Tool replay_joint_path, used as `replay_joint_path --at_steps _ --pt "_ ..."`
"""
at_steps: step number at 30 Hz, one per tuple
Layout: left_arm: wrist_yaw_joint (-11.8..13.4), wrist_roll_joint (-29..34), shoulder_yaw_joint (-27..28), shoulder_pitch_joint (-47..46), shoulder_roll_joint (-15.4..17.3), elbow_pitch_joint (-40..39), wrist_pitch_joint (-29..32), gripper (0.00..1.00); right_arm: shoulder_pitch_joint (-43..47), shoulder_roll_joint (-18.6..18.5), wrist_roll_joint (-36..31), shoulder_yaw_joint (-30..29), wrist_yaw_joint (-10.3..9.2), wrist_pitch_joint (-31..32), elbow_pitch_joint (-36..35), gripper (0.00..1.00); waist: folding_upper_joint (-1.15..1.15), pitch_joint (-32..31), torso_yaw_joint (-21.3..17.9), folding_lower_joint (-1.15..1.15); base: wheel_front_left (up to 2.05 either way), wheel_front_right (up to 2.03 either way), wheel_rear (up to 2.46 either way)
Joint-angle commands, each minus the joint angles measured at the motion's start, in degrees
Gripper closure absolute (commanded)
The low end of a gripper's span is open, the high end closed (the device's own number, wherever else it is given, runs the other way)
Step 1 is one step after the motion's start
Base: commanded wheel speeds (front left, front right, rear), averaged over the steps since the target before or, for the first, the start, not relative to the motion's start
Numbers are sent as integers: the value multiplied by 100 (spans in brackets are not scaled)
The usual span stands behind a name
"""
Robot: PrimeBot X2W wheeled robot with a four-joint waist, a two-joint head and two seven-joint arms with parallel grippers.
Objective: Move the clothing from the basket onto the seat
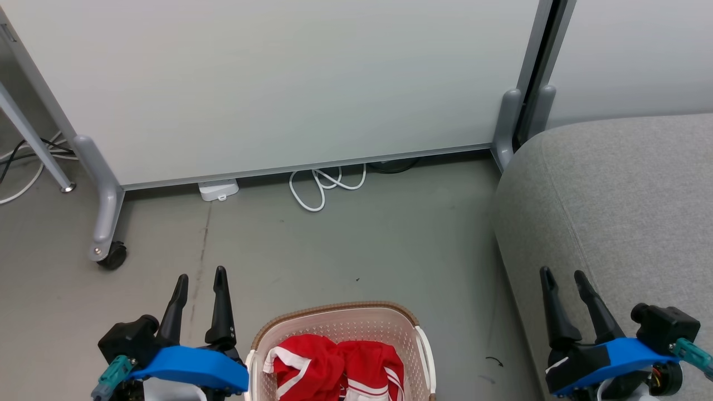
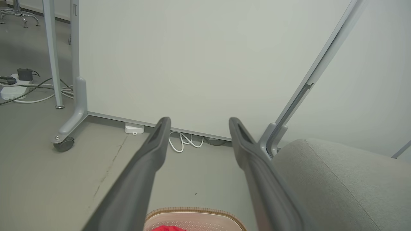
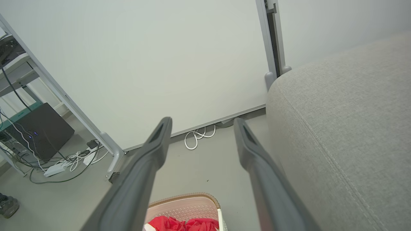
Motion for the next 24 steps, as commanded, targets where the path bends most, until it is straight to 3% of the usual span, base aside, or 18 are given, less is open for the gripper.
replay_joint_path --at_steps 1,24 --pt "-17 166 -15 -133 36 -29 -62 0 -93 -42 -193 20 10 -48 -67 0 0 1 -2 0 0 0 0" --pt "-42 837 -4 -102 -41 121 -338 0 -33 -48 -1289 -6 13 -72 -112 0 0 -12 21 0 0 0 0"
